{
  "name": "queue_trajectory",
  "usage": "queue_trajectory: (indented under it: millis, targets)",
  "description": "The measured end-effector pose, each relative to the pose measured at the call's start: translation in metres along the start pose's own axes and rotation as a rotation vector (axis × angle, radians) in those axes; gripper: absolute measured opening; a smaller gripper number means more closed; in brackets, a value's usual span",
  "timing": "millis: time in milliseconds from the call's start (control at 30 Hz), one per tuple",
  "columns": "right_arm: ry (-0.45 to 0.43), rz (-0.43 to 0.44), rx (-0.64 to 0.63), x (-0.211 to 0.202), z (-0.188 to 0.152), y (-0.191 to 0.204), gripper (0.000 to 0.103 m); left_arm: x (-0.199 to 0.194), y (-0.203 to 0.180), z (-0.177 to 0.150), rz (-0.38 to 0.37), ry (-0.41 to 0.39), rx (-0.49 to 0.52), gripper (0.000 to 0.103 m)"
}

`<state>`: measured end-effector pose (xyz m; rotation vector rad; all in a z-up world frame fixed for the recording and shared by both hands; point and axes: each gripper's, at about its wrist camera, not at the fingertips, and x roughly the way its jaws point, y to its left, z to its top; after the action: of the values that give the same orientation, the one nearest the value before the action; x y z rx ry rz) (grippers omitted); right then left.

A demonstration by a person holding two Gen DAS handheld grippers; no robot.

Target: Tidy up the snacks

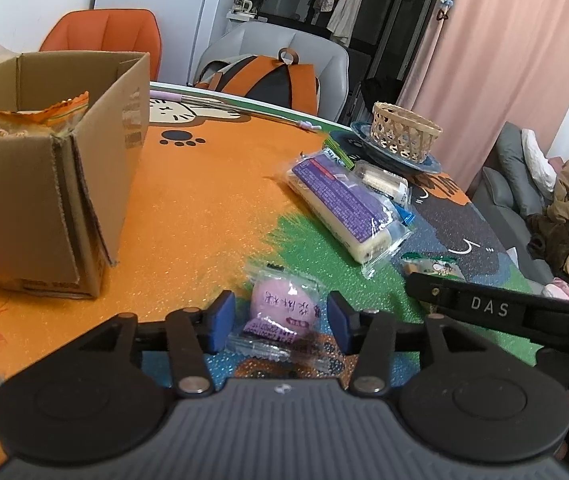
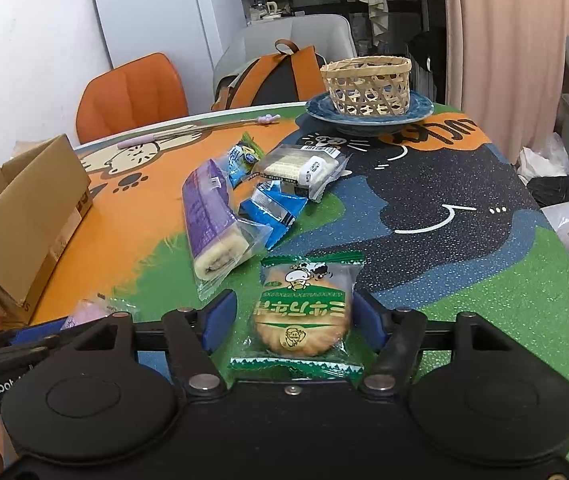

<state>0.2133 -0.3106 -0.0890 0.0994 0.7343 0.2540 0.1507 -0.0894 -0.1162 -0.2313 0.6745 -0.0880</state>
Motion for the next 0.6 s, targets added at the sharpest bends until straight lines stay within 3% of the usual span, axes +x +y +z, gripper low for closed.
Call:
queue_trajectory:
  millis: [33, 167, 467, 600]
  targets:
    - [-0.001, -0.006, -0.003, -0.001, -0.001, 0.0, 0.054, 0.0, 0.0, -0.001, 0.001, -0.003, 0.005, 0.049]
    - [0.009, 0.019, 0.008, -0.006, -0.002, -0.002, 0.05, -0.002, 0.001, -0.003, 0.008, -0.004, 0.019, 0.047]
    - [-0.001, 0.069, 0.016, -0.017, -0.003, 0.004, 0.05, -0.009, 0.005, -0.002, -0.001, -0.011, 0.012, 0.034]
    - [-0.014, 0.086, 0.009, -0.022, 0.001, 0.009, 0.05, -0.015, 0.006, 0.004, -0.012, -0.029, 0.009, 0.021]
